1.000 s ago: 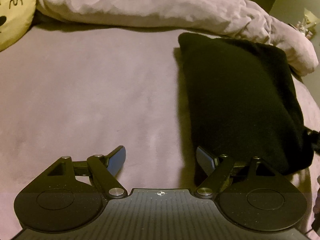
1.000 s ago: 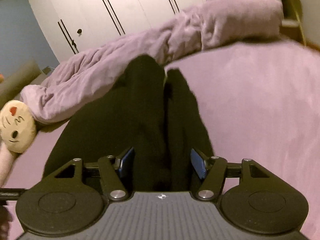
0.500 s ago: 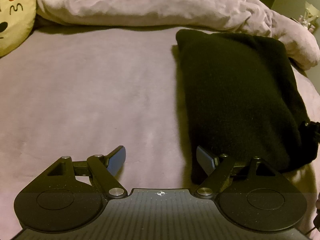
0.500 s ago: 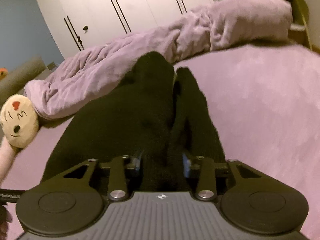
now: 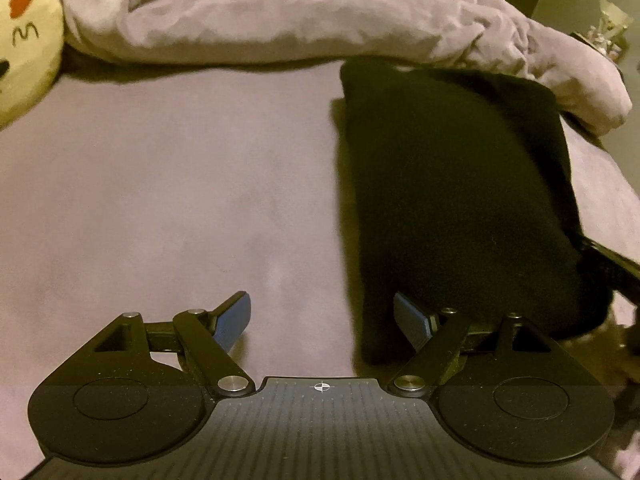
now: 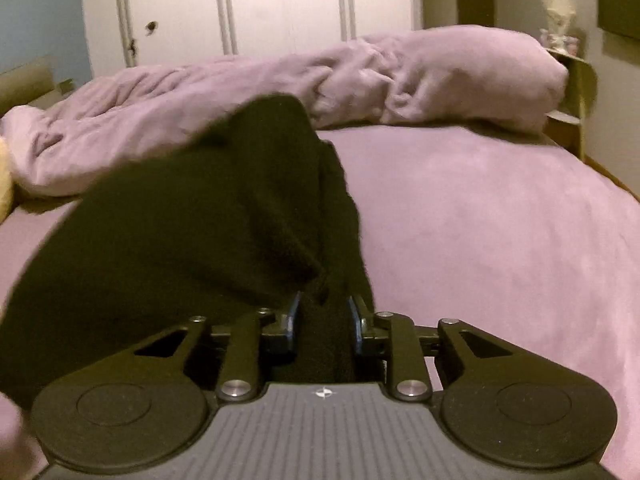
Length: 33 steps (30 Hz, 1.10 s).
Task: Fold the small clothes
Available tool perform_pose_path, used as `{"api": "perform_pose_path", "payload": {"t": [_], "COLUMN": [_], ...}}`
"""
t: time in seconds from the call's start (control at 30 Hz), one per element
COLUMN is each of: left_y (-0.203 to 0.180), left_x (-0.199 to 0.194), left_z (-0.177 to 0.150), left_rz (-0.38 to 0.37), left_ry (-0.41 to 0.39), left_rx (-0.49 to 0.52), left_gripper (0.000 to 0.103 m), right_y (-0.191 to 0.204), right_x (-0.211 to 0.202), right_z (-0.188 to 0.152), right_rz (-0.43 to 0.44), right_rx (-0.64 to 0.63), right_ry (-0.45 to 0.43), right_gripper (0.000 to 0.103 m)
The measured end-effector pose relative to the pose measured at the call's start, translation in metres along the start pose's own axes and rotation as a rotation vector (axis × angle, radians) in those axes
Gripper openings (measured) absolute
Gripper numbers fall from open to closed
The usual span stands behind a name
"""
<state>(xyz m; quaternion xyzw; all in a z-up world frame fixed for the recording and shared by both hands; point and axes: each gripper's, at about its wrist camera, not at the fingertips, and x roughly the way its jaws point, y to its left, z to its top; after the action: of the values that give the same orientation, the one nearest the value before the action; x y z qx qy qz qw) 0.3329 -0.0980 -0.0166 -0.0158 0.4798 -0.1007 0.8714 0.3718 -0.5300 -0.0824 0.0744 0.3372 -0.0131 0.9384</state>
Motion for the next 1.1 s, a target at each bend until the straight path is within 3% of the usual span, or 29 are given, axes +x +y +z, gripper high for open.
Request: {"api": "perform_pose_path", "payload": {"t": [0.07, 0.17, 0.33, 0.43, 0.7, 0.87, 1.1], "left_y": [0.001, 0.007, 0.012, 0.007, 0.002, 0.0, 0.005], "left_x": [-0.002, -0.002, 0.001, 0.003, 0.003, -0.001, -0.005], "left_z": [-0.002, -0.002, 0.006, 0.007, 0.008, 0.011, 0.012], "left_rz": [0.001, -0.001, -0.022, -0.016, 0.011, 0.026, 0.019], "left_ry": [-0.007, -0.005, 0.002, -0.002, -0.015, -0.036, -0.053], "left_rx": [0.002, 0.003, -0.025, -0.022, 0.003, 0.025, 0.015], "left_gripper": [0.084, 0.084, 0.085, 0.085, 0.086, 0.086, 0.088], "right_y": [-0.006, -0.022, -0.046, -0.05, -0.022, -0.007, 0.002], "right_x": [-0.008, -0.019, -0.022, -0.017, -0.035, -0.039, -0.035], "right_z": [0.003, 0.004, 0.004, 0.009, 0.016, 0.023, 0.027], "right_rz": [0.024, 0.096, 0.157, 0.174, 0.171, 0.147, 0.136], "right_rx": [0.049, 0.147, 0.27, 0.289, 0.16, 0.11, 0.091], "right_ry": [-0.015, -0.014, 0.021, 0.043, -0.049, -0.078, -0.076], "right_gripper": [0.044, 0.062, 0.07, 0.07, 0.07, 0.058, 0.054]}}
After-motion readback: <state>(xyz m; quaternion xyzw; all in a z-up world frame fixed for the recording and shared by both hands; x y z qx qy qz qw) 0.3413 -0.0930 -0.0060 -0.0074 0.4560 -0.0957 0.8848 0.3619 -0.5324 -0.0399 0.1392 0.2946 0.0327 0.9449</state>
